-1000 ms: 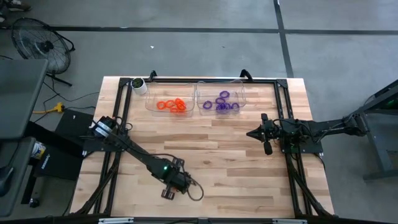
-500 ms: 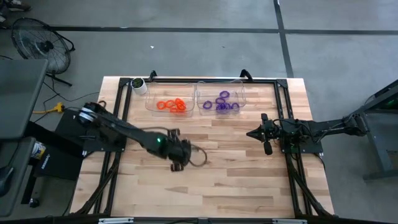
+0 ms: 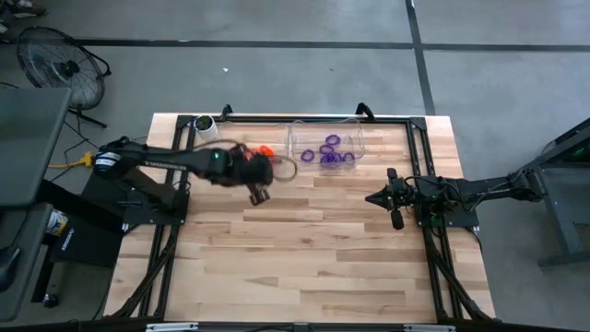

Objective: Sort spring keychains
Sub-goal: Put the orange spring keychain into the left bin, then return to Home Position

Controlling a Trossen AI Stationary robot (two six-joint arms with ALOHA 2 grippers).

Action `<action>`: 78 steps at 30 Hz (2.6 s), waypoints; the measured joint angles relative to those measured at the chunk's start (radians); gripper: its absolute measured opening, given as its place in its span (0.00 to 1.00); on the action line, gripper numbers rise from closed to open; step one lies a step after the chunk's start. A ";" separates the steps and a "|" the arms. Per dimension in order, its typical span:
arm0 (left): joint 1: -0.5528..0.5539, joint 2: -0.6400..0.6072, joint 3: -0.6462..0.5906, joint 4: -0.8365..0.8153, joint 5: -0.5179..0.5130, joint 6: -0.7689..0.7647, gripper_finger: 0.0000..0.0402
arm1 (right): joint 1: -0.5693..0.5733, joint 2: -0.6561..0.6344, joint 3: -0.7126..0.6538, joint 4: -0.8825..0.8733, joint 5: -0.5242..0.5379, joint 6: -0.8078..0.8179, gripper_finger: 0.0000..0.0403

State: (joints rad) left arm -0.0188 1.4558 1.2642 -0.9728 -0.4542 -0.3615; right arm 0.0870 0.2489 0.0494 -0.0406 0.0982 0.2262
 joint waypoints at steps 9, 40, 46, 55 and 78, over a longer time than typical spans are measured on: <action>0.257 -0.012 -0.002 -0.001 0.018 -0.002 0.00 | 0.000 0.000 0.000 0.000 0.000 0.000 0.00; 0.608 0.196 -0.002 0.058 0.291 -0.121 0.05 | 0.000 0.000 0.000 0.000 0.000 0.000 0.00; 0.608 0.195 -0.002 0.056 0.314 -0.143 0.21 | 0.000 0.000 0.000 0.000 0.000 0.000 0.00; 0.599 0.195 -0.002 0.056 0.357 -0.147 0.41 | 0.000 0.000 0.000 0.000 0.000 0.000 0.00; 0.384 0.101 -0.001 0.356 0.569 -0.060 0.05 | 0.000 0.000 0.000 0.000 0.000 0.000 0.00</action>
State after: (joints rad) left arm 0.3648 1.5566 1.2633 -0.6169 0.1149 -0.4214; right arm 0.0869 0.2489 0.0494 -0.0406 0.0978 0.2260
